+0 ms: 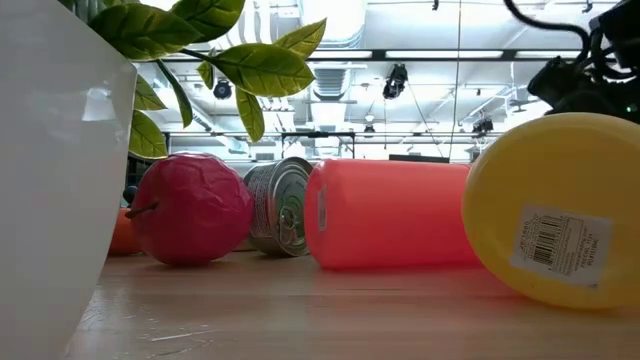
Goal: Pick & Place Food Item
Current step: Put the pink tumbler bottle into the top right transparent bin
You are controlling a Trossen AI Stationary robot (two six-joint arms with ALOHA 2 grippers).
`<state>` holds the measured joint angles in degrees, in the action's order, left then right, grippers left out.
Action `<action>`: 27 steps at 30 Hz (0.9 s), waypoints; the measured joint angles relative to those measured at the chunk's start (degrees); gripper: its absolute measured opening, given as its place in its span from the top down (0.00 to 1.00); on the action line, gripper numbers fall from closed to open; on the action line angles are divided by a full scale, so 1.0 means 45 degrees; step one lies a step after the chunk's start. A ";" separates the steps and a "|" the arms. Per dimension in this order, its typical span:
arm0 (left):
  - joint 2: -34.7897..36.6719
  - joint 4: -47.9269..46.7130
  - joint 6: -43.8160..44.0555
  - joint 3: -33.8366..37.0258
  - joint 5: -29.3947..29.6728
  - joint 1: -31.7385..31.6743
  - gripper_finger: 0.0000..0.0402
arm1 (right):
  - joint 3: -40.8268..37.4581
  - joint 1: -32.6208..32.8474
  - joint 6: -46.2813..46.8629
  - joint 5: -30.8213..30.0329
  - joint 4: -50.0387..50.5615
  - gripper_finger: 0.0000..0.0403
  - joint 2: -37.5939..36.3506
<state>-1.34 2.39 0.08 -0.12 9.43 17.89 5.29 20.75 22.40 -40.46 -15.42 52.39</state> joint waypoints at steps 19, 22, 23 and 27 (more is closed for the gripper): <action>0.0000 -0.0002 0.0000 0.0001 0.0002 -0.0002 1.00 | -0.0017 -0.0039 0.0062 0.0105 -0.2260 0.26 0.1982; 0.0000 -0.0001 0.0000 -0.0001 -0.0001 -0.0001 1.00 | -0.0017 -0.0039 0.0090 0.0294 -0.2321 0.17 0.2139; 0.0000 0.0000 0.0000 -0.0001 0.0004 0.0000 1.00 | -0.0017 -0.0039 0.0105 0.0294 -0.2394 0.15 0.2210; 0.0000 -0.0003 0.0000 -0.0001 0.0002 -0.0005 1.00 | -0.0017 -0.0039 0.0334 0.0294 -0.2920 0.09 0.2599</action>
<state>-1.34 2.38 0.08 -0.12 9.44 17.87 5.21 20.58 23.90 -39.13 -28.56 64.08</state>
